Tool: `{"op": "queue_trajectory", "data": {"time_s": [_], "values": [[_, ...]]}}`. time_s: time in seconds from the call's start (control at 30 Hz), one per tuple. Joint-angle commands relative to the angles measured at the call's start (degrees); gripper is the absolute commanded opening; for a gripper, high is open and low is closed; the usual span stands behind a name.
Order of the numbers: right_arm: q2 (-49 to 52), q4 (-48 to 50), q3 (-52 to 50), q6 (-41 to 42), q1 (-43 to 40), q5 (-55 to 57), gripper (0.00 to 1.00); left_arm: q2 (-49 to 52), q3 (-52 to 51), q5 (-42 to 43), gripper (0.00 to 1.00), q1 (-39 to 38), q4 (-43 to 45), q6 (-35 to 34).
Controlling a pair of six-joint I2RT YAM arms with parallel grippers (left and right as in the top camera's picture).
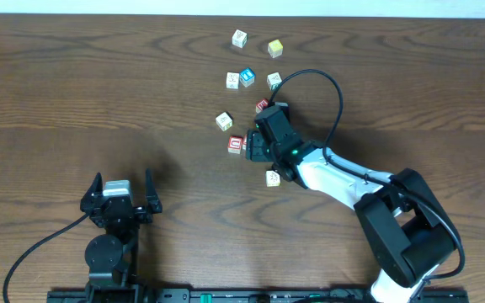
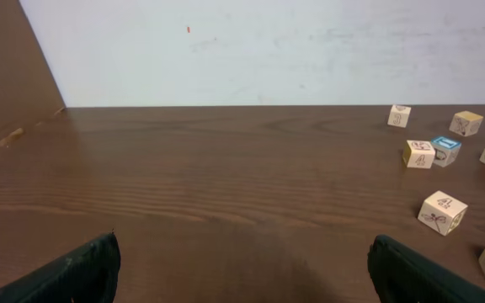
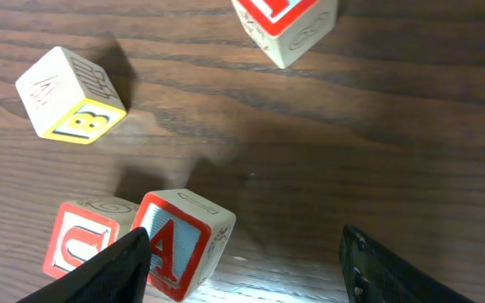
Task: Lift 4 blocks
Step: 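Move the open right gripper over the red-bordered A block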
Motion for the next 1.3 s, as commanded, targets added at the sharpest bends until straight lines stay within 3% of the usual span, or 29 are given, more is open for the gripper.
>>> {"op": "queue_trajectory", "data": {"time_s": [0.0, 0.17, 0.33, 0.63, 1.27], "values": [[1.5, -0.3, 1.0, 1.0, 0.9, -0.7, 0.70, -0.2, -1.2, -0.3, 0.94, -0.1, -2.2, -0.1], [1.5, -1.2, 3.4, 0.6, 1.1, -0.6, 0.69, -0.2, -1.2, -0.3, 0.94, -0.1, -2.1, -0.1], [1.4, -6.2, 8.5, -1.7, 1.1, 0.5, 0.60, -0.2, -1.2, -0.3, 0.94, -0.1, -2.2, -0.1], [1.4, -13.5, 13.9, -3.9, 1.1, 2.8, 0.66, -0.2, -1.2, -0.3, 0.94, -0.1, -2.2, -0.1], [1.5, -12.0, 14.0, 7.7, 4.5, 8.9, 0.62, -0.2, -1.2, -0.3, 0.94, -0.1, -2.2, -0.1]]}}
